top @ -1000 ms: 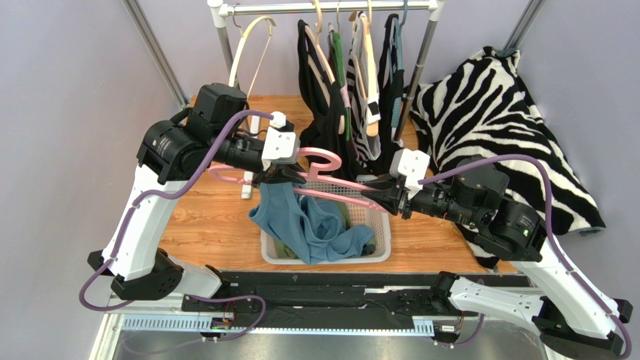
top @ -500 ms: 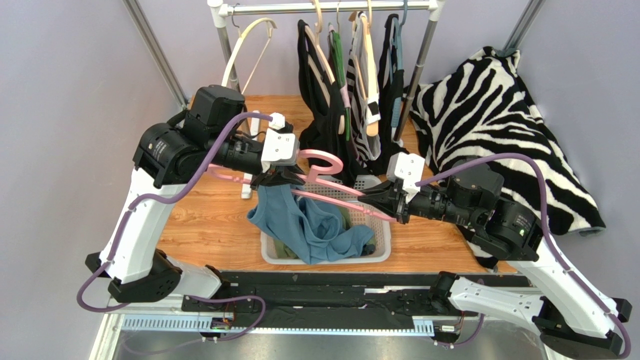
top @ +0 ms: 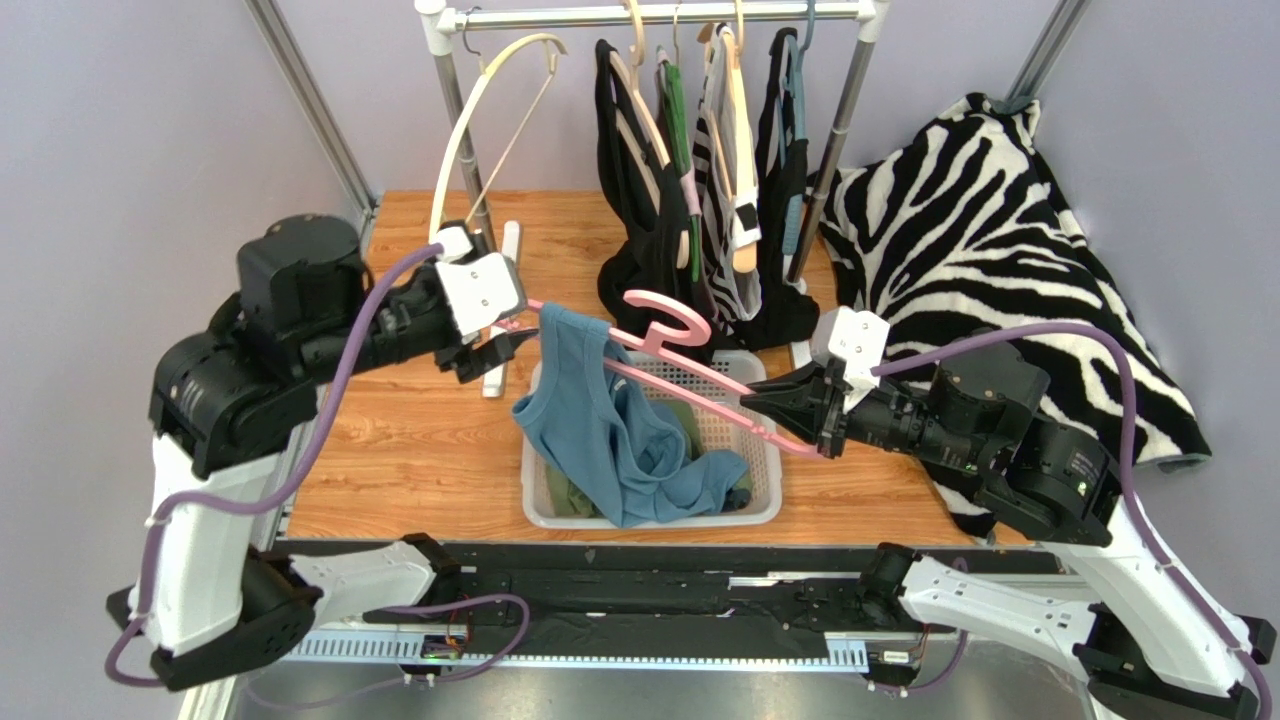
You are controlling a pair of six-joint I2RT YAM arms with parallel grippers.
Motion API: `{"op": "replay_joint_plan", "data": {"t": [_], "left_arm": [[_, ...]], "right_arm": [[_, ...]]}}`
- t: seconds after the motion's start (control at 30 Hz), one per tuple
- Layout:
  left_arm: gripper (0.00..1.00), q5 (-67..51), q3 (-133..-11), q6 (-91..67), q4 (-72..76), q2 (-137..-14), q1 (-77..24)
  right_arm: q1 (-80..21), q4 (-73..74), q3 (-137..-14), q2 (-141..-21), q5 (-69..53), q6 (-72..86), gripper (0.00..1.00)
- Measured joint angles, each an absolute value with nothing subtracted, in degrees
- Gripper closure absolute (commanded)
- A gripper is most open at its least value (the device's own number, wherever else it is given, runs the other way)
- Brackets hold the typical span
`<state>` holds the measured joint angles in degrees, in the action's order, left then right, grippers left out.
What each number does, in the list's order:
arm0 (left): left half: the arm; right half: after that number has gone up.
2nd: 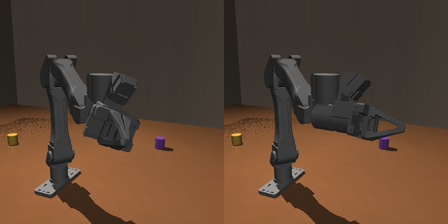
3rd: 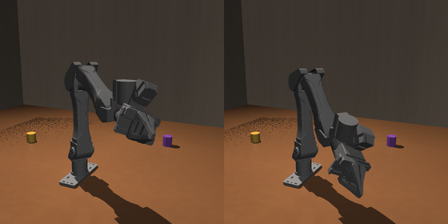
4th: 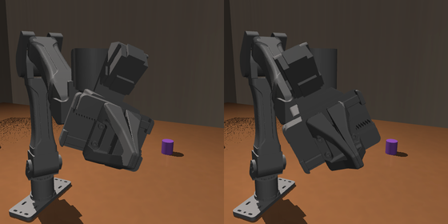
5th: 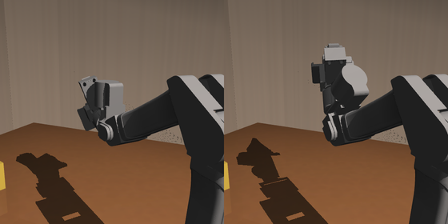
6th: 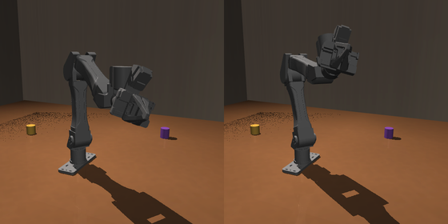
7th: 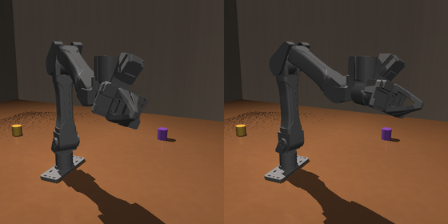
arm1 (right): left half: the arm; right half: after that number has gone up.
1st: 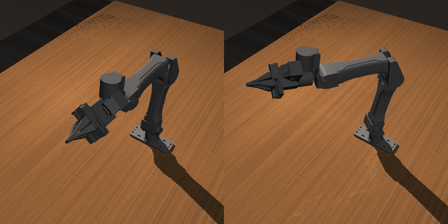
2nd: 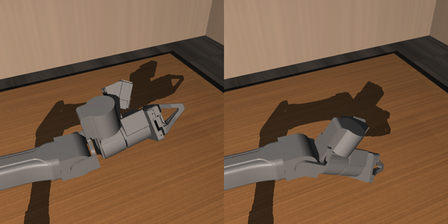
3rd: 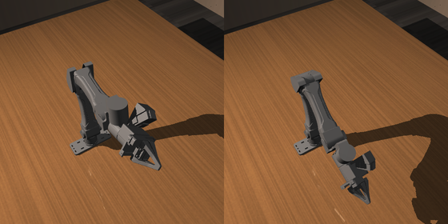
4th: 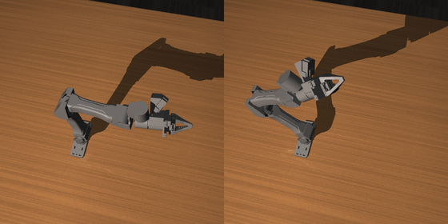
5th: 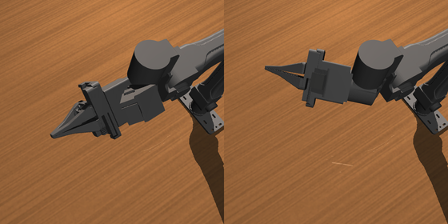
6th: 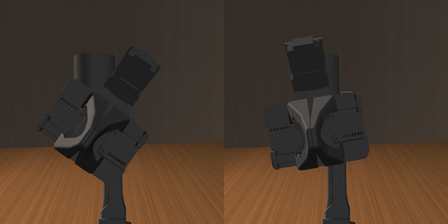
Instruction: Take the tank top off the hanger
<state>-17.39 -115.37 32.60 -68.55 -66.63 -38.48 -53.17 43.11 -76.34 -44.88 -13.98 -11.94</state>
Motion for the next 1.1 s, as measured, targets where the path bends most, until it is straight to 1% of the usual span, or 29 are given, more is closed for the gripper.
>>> {"op": "replay_joint_plan", "data": {"t": [0.1,0.2,0.3,0.4,0.53,0.7,0.8,0.9,0.93,0.97,1.0,1.03,1.1], "left_arm": [[0.32,-12.12,-110.59,32.08,-67.16,-62.61,-38.28],[0.34,-11.51,-107.74,30.85,-66.98,-60.75,-37.06],[0.34,-13.43,-106.34,29.45,-67.02,-60.53,-35.9],[0.34,-18.76,-104.14,27.11,-67.0,-61.12,-34.94],[0.31,-25.41,-102.74,25.02,-67.11,-62.85,-34.72],[0.3,-29.63,-101.89,22.98,-66.96,-65.14,-34.72],[0.35,-29.69,-100.84,21.96,-66.81,-65.65,-34.72],[0.45,-29.5,-100.03,21.02,-66.52,-66.02,-34.72],[0.59,-29.52,-99.83,20.75,-66.43,-66.17,-34.72],[0.7,-29.54,-99.74,20.47,-66.39,-66.37,-34.72],[0.83,-29.67,-99.74,20.1,-66.32,-66.65,-34.72],[1.0,-29.85,-99.77,19.7,-66.15,-66.96,-34.72],[1.0,-30.24,-99.83,19.16,-65.91,-67.53,-34.65]], "right_arm": [[-53.19,43.29,-76.03,-43.92,-13.32,-11.38,1.0],[-53.17,43.57,-76.01,-43.29,-12.73,-10.85,1.0],[-53.17,43.55,-76.01,-43.38,-12.47,-10.39,1.0],[-53.17,43.48,-76.01,-44.03,-12.49,-10.11,1.0],[-53.19,43.44,-76.01,-44.91,-12.56,-9.78,1.0],[-53.19,43.44,-76.01,-45.34,-12.56,-9.45,1.0],[-53.17,43.42,-76.01,-45.28,-12.58,-9.39,1.0],[-53.17,43.42,-76.03,-45.21,-12.62,-9.28,1.0],[-53.17,43.44,-76.01,-45.21,-12.69,-9.26,1.0],[-53.17,43.44,-76.03,-45.21,-12.75,-9.26,1.0],[-53.17,43.44,-76.03,-45.21,-12.82,-9.26,1.0],[-53.17,43.44,-76.03,-45.19,-12.97,-9.26,1.0],[-53.17,43.46,-76.03,-45.12,-13.06,-9.28,1.0]]}}
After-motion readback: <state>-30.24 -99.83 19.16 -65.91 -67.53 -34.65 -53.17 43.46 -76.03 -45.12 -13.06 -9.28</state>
